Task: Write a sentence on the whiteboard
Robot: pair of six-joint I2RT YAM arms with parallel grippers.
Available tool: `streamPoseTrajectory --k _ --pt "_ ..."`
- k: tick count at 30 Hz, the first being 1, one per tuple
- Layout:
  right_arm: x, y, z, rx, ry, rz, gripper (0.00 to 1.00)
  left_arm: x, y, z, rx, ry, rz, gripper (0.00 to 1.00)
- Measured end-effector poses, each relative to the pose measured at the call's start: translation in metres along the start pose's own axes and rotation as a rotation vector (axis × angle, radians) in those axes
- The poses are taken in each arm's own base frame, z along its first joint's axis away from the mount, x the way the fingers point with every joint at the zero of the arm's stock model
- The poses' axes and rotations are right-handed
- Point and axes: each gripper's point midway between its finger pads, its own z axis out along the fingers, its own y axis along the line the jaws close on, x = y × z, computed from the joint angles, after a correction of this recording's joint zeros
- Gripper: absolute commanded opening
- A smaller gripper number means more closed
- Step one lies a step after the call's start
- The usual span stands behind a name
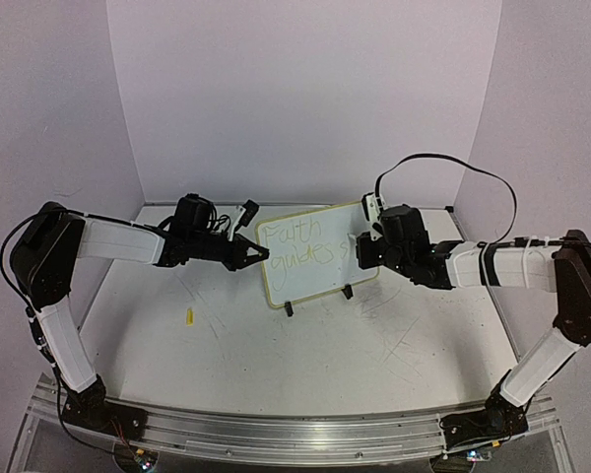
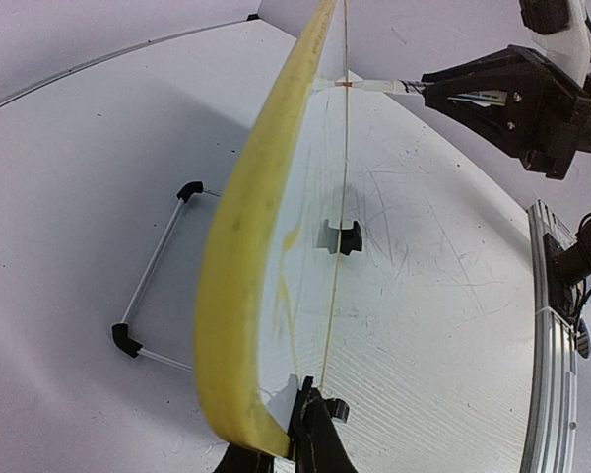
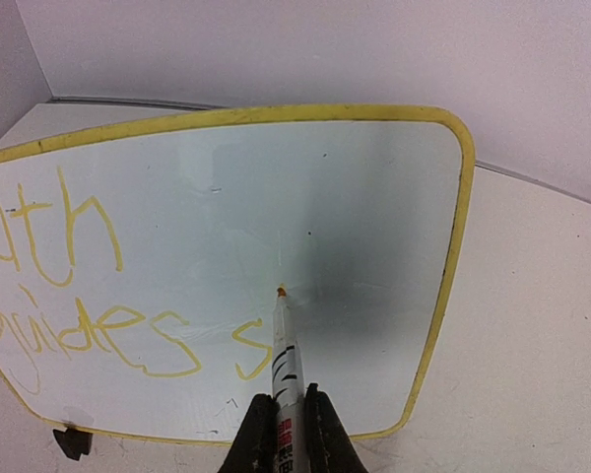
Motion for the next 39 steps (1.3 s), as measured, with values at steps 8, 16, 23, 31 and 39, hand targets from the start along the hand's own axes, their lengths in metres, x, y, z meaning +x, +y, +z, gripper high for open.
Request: streamPoseTrajectory --k 8,16,23,31,39 --pt "0.019 -0.001 0.001 -0.007 0.040 0.002 0.00 0.000 0.000 0.000 0.000 0.000 0.000 0.00" --pt "0.036 -0.001 0.000 -0.016 0.080 0.004 0.00 0.000 0.000 0.000 0.000 0.000 0.001 0.00" --pt "0.043 -0.002 0.000 -0.014 0.094 0.006 0.00 -0.001 0.000 0.000 0.000 -0.001 0.002 0.00" --pt "0.045 -0.002 0.001 -0.013 0.099 0.006 0.00 -0.001 0.000 0.000 0.000 -0.001 0.002 0.00" --pt "0.049 -0.003 0.004 -0.004 0.109 0.005 0.00 0.000 0.000 0.000 -0.001 0.002 -0.002 0.00"
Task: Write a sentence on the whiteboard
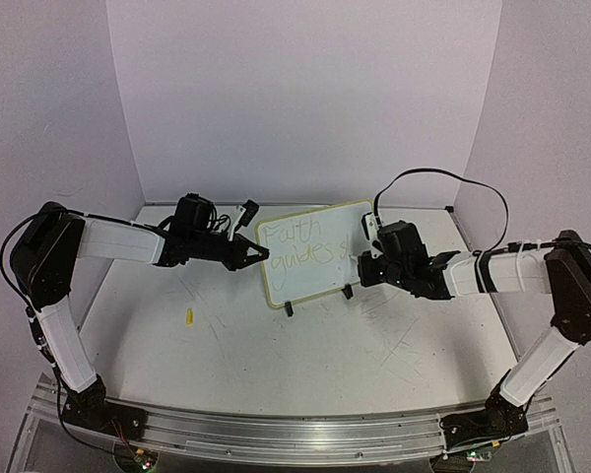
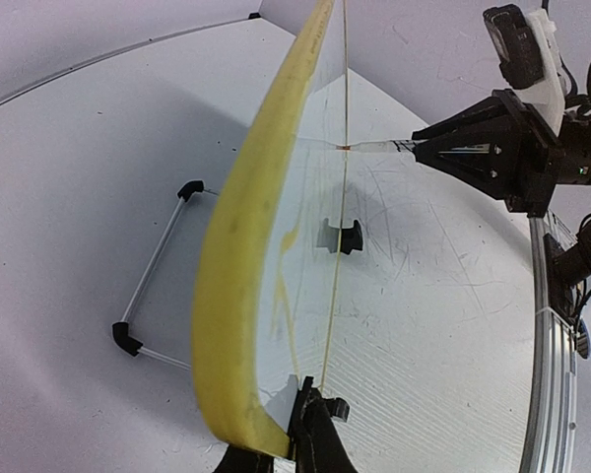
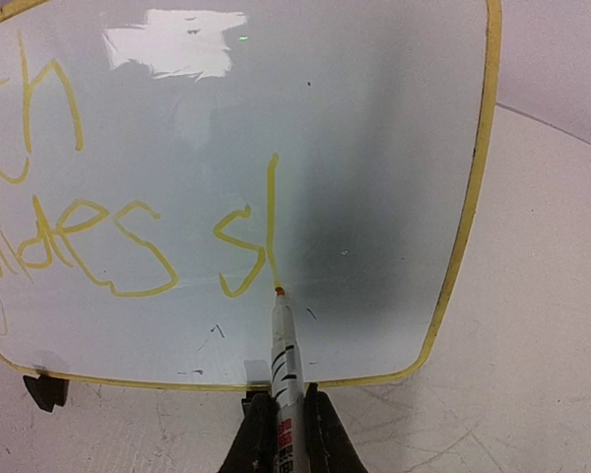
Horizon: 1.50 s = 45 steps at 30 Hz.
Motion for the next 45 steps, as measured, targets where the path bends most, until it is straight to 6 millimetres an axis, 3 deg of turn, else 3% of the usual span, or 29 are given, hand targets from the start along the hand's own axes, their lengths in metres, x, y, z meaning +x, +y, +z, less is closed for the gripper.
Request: streamPoseTrajectory --k 16,20,26,28,38,45 --pt "0.000 -0.007 0.000 0.047 0.005 -0.025 0.00 0.000 0.000 0.000 -0.001 0.002 -0.004 0.00" --pt "-0.021 -0.003 -0.008 0.027 -0.053 -0.024 0.00 0.000 0.000 0.000 0.001 0.002 0.000 0.00" --pt "-0.079 0.004 -0.052 -0.056 -0.224 0.029 0.00 0.000 0.000 0.000 0.001 0.001 0.002 0.00" --pt "-0.086 0.005 -0.057 -0.066 -0.251 0.036 0.00 -0.001 0.000 0.000 0.002 0.001 0.002 0.00" --pt "-0.034 0.012 -0.015 -0.066 -0.086 -0.017 0.00 -0.001 0.000 0.000 0.002 0.001 0.003 0.00" --pt "-0.031 0.010 -0.013 -0.055 -0.074 -0.021 0.00 -0.001 0.000 0.000 0.002 0.001 0.003 0.00"
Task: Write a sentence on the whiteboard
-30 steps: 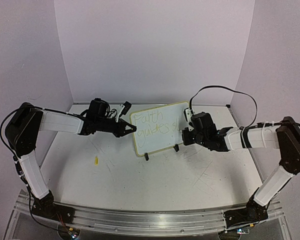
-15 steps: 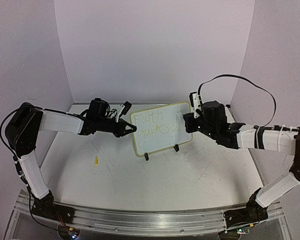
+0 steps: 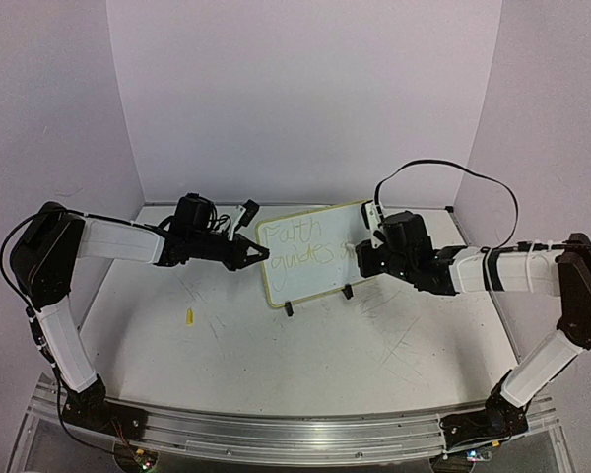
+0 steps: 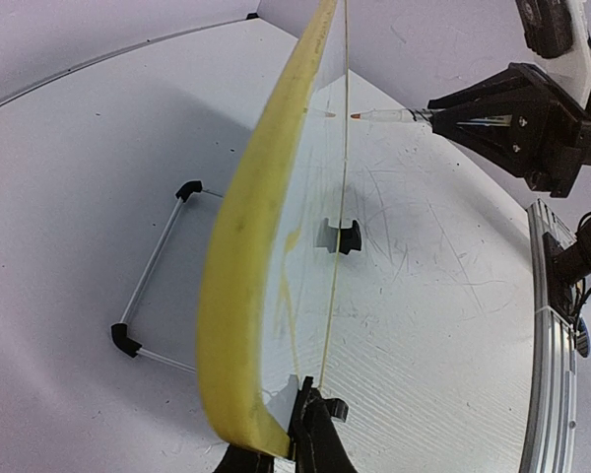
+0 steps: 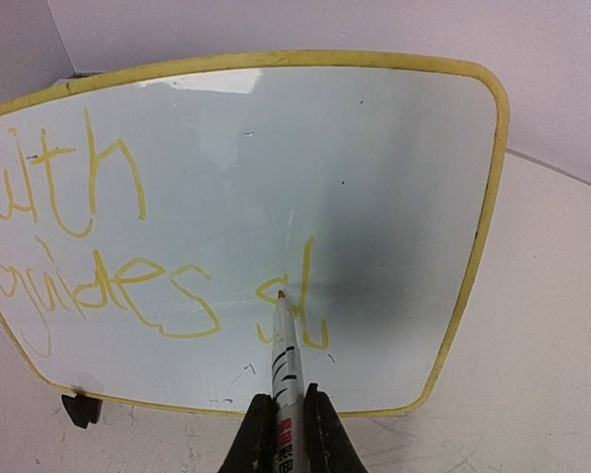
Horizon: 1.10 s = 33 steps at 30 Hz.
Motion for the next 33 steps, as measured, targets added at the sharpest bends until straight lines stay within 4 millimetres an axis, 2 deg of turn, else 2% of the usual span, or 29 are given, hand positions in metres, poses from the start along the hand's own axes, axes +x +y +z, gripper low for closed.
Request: streamPoseTrajectory --k 17,23,27,30,33 --pt "-0.002 -0.007 0.007 0.052 -0.003 -0.001 0.00 0.000 0.000 0.000 -0.001 0.001 -0.002 0.00" --pt "-0.004 -0.018 0.006 0.115 -0.012 0.006 0.00 0.000 0.000 0.000 -0.001 0.001 -0.002 0.00" --pt "-0.009 -0.017 -0.007 0.096 -0.029 0.010 0.00 0.000 0.000 0.000 0.000 0.000 -0.001 0.00" --pt "-0.020 -0.012 -0.027 0.029 -0.066 0.016 0.00 0.000 0.000 0.000 0.000 0.000 0.000 0.00" --pt "-0.031 -0.013 -0.034 0.002 -0.097 0.030 0.00 0.000 0.000 0.000 0.000 0.000 0.000 0.00"
